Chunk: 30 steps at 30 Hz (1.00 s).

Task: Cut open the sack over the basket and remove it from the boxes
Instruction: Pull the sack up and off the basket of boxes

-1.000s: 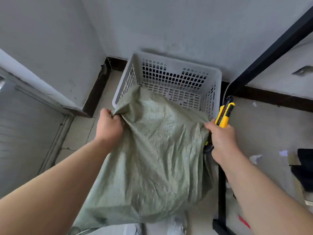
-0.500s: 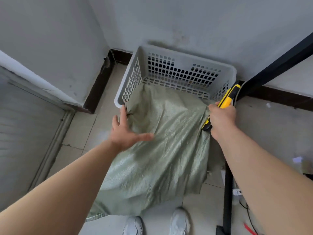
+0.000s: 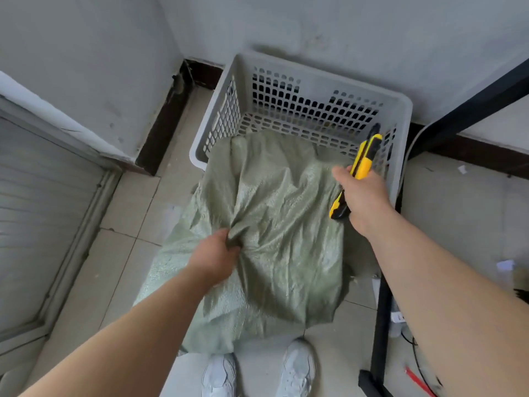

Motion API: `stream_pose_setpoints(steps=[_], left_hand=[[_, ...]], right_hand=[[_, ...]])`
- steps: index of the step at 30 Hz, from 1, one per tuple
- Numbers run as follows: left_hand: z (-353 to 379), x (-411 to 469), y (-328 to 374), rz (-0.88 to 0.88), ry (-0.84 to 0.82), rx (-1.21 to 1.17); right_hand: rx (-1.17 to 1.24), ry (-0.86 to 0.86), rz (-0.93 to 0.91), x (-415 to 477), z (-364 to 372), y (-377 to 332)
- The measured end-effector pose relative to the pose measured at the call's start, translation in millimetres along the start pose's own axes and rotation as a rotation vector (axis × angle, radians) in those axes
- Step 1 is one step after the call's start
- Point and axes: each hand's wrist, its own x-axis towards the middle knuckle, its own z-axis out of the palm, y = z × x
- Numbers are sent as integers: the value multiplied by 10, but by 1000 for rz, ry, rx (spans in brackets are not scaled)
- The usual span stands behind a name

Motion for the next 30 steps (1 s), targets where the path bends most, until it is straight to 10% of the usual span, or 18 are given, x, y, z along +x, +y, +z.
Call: stream_pose_setpoints(steps=[15, 30], left_hand=[[-166, -162, 44, -10, 201, -128], [-1132, -846, 931, 91, 381, -158]], right_hand=[[-357, -103, 95, -581, -376, 1110], [-255, -59, -45, -893, -1009, -234]])
